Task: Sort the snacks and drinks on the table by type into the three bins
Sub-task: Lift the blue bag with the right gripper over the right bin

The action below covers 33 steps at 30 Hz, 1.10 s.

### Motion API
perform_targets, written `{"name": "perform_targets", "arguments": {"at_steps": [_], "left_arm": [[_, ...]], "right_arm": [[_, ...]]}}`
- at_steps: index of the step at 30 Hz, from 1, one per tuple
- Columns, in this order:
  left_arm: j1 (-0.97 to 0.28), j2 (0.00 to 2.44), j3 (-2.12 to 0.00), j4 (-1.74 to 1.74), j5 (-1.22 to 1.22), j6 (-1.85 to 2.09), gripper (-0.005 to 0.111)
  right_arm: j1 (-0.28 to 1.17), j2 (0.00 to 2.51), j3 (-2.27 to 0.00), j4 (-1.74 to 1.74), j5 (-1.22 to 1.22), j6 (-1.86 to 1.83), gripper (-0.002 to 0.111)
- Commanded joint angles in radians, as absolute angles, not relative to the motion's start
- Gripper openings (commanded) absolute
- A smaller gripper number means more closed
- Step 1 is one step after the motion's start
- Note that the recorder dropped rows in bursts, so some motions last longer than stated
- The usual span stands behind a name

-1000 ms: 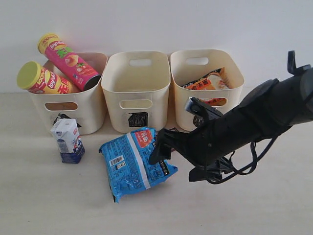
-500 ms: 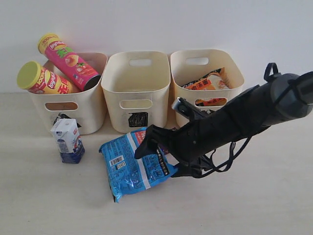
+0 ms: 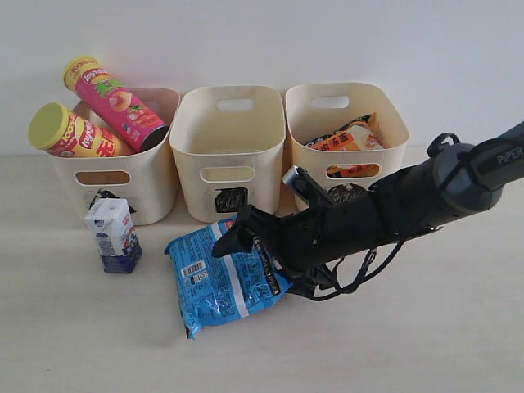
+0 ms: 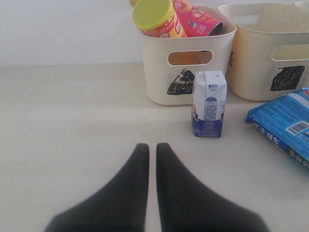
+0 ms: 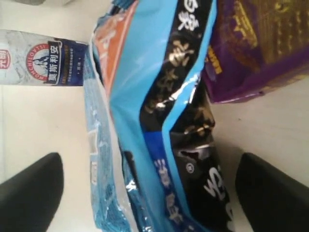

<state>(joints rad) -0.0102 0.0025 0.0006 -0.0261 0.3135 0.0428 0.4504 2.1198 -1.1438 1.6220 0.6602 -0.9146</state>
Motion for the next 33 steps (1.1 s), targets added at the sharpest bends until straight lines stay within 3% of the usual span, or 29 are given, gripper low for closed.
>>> {"name": "perform_targets", "arguments": {"at_steps": [1,3,6,24,33], "left_arm": [[-0.008,0.000,0.000,-0.037,0.311,0.045,0.004],[-0.008,0.000,0.000,-0.037,0.311,0.045,0.004],[-0.008,0.000,0.000,-0.037,0.311,0.045,0.004],[-0.008,0.000,0.000,-0.037,0.311,0.045,0.004],[-0.008,0.000,0.000,-0.037,0.311,0.045,0.004]], "right_arm": [[0.451,2.138,-1.139,1.605,0.639,-0.935,0.073],[0.451,2.138,-1.139,1.605,0.636,-0.944,0.053],[0.451,2.138,-1.139,1.615,0.662,-0.970,0.001],[0.351,2.104,-1.144,1.744,1.130,-1.267,0.000],[0.308,2.038,-1.144,1.744,1.221,-1.300,0.000]]}}
